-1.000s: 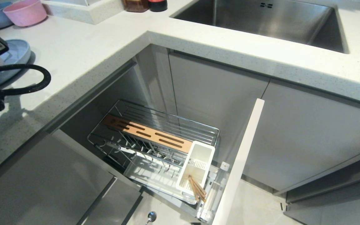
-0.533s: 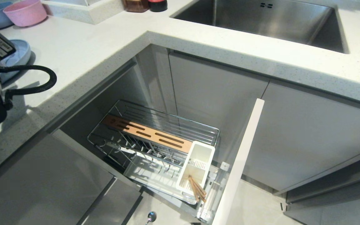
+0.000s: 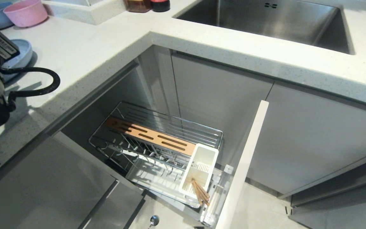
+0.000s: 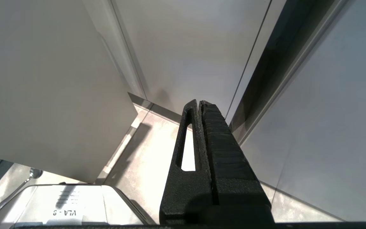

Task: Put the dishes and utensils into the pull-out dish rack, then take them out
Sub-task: Take the fork out of the cupboard, then close the cupboard

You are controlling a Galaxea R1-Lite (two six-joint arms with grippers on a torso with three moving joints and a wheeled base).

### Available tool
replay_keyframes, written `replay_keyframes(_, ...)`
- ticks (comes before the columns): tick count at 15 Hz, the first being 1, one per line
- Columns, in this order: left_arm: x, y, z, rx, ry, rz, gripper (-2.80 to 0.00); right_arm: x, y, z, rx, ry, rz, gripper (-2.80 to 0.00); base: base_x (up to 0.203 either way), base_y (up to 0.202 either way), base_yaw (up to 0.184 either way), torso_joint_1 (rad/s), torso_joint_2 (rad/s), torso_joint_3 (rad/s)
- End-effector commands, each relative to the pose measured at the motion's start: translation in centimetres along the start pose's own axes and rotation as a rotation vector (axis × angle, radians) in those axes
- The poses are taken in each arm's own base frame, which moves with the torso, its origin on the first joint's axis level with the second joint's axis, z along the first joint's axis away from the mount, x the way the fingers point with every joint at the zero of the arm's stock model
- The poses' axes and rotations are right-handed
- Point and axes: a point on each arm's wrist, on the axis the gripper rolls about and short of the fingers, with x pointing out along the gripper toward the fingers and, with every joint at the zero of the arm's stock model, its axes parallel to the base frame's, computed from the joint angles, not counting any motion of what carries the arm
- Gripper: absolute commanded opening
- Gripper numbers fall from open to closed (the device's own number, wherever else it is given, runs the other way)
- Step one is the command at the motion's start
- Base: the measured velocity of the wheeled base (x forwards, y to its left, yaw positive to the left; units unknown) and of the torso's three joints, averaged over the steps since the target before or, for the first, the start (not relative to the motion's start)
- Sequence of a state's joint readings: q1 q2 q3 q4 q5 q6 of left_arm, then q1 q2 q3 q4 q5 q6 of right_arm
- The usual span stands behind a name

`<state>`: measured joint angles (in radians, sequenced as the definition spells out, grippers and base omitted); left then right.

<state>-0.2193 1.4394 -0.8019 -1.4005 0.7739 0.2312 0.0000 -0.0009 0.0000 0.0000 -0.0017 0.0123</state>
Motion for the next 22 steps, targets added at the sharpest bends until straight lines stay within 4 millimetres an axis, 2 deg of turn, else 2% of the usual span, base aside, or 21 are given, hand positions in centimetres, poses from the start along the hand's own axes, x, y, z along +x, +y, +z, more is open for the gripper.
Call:
replay_keyframes(1, 0.0, 0.0, 0.2, -0.008, -0.009, 0.006, 0.0, 0.0, 0.0, 0.0, 0.0, 0.002, 0.0, -2.8, 0.0, 0.0, 0.0, 0.0, 0.0, 0.0)
replay_keyframes(9, 0.2, 0.2, 1.9, -0.043, -0.046, 0.015, 0.0, 0.0, 0.0, 0.0, 0.0, 0.002, 0.0, -2.8, 0.0, 0.0, 0.0, 0.0, 0.0, 0.0)
replay_keyframes(15, 0.8, -0.6, 8.0, -0.106, -0.044, -0.039, 0.0, 0.0, 0.0, 0.0, 0.0, 0.002, 0.0, -2.8, 0.0, 0.0, 0.0, 0.0, 0.0, 0.0)
replay_keyframes(16, 0.9, -0.8, 9.0, -0.107, -0.027, -0.052, -2.8, 0.0, 0.0, 0.0, 0.0, 0.002, 0.0, -2.8, 0.0, 0.0, 0.0, 0.0, 0.0, 0.0)
replay_keyframes(20, 1.3, -1.8, 13.8, -0.223, 0.002, -0.12, -2.8, 0.0, 0.0, 0.0, 0.0, 0.002, 0.0, -2.8, 0.0, 0.0, 0.0, 0.0, 0.0, 0.0)
replay_keyframes(22, 1.1, -3.1, 14.7, -0.291, 0.048, -0.178, -2.8, 0.0, 0.0, 0.0, 0.0, 0.002, 0.0, -2.8, 0.0, 0.0, 0.0, 0.0, 0.0, 0.0)
